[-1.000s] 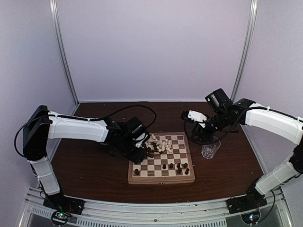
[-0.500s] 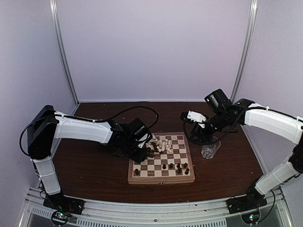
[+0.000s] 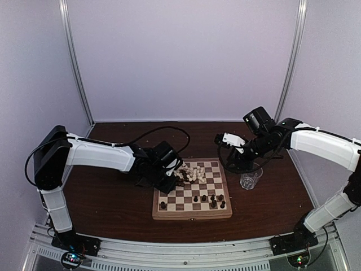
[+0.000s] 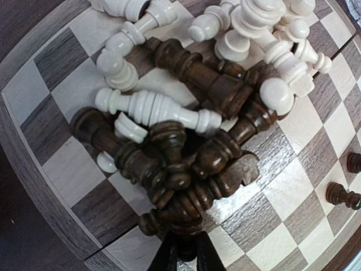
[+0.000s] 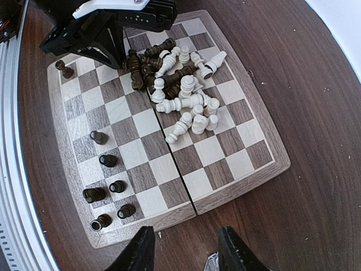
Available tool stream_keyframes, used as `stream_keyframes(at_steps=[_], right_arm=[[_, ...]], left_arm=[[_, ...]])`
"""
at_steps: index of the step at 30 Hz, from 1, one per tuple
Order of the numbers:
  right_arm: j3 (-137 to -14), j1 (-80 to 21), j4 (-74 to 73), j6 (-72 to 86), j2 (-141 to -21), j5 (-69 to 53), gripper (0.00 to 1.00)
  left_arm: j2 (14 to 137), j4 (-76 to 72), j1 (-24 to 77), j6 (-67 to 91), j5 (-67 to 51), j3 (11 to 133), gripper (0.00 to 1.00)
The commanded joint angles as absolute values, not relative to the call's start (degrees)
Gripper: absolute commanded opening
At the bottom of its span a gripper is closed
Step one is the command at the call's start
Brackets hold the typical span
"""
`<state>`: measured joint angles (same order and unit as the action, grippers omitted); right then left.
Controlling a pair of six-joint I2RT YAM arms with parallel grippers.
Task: Set up the chess pieces on the board
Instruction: Pick up the pawn from the chessboard, then adjust the pawn.
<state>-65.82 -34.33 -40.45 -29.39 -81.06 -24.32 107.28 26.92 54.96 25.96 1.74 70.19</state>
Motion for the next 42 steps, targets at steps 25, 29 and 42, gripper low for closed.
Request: stream_keyframes(at_steps=[25,29,42], right_arm=[[-94.26,-36.04,-58.89,-20.26,-101.82,-58.80,0.41],[-93.47,-36.19,-56.03,-16.97,-103.43,-64.93,0.40],[-90.97,-38.38,-50.83,-10.36,-104.56,-71.61,0.40]], left_arm=[[87.31,17.31,54.82,24.29,-23.32,69.43,0.07],[85.53,14.25,54.77,25.83,-25.17,67.76,0.07],[86.19,11.76,54.82,27.15,-25.72,67.63,0.08]])
